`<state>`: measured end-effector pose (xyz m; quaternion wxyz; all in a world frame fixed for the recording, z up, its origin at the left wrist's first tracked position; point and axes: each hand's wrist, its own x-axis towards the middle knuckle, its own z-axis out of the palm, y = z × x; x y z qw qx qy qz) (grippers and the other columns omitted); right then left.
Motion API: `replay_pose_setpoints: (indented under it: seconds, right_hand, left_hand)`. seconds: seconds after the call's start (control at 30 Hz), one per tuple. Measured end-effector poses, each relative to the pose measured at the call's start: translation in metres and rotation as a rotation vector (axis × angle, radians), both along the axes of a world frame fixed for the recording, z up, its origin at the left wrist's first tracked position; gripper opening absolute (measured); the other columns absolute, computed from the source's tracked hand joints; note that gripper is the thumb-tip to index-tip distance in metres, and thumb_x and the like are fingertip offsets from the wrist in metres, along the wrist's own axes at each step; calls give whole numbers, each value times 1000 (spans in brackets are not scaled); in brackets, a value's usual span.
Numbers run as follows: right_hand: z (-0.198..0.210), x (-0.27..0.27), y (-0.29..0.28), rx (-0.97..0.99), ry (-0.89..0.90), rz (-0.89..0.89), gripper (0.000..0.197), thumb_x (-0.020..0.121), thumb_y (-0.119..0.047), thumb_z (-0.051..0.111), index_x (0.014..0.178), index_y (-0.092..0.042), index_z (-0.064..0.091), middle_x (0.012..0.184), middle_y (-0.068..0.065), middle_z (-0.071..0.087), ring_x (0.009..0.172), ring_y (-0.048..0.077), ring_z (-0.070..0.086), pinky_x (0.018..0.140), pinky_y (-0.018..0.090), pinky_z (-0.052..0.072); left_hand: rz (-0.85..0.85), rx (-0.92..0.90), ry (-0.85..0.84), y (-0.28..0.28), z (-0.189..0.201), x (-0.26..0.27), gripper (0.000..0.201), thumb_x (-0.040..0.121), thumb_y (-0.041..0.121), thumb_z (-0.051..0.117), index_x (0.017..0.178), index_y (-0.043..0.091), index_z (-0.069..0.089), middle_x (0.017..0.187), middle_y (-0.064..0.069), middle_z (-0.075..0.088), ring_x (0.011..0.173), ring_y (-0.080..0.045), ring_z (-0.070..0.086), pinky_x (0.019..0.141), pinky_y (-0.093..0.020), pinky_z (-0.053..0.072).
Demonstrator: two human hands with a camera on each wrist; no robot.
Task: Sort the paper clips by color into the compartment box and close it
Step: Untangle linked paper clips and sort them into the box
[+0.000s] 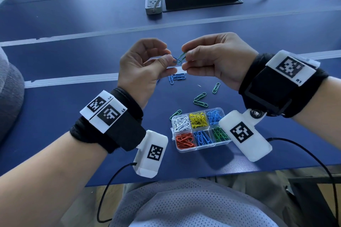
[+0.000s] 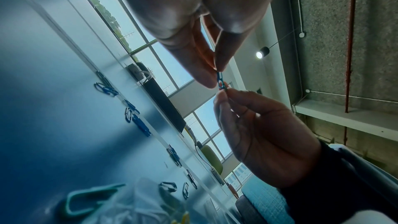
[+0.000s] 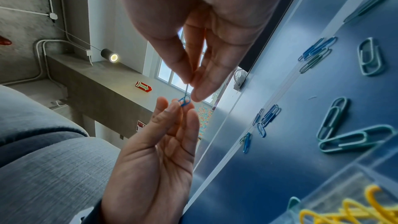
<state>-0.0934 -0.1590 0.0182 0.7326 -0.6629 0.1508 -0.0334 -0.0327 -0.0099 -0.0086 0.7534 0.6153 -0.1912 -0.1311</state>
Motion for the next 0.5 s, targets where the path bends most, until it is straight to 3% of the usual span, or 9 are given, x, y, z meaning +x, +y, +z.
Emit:
replay_pose_setpoints:
  seconds: [0.3,0.5]
  right_hand:
    - [-1,0,1,-61,-19,15,18,87,6,55,82,-7,67,62,8,63,55,12,66,67,25,60]
    - [-2,1,0,-58,-34,-24,18,87,6,56,80,-8,66,64,7,61,57,14,66,70,28,61]
  left_hand:
    - [-17,5,8,-2,1,-2,28,81,-15,57,79,12,56,71,-3,60,60,-11,65,61,-23,58]
    - [-41,-19,68,-1,0,0,25,85,-12,53,82,12,57,68,1,64,61,-12,68,62,-24,59]
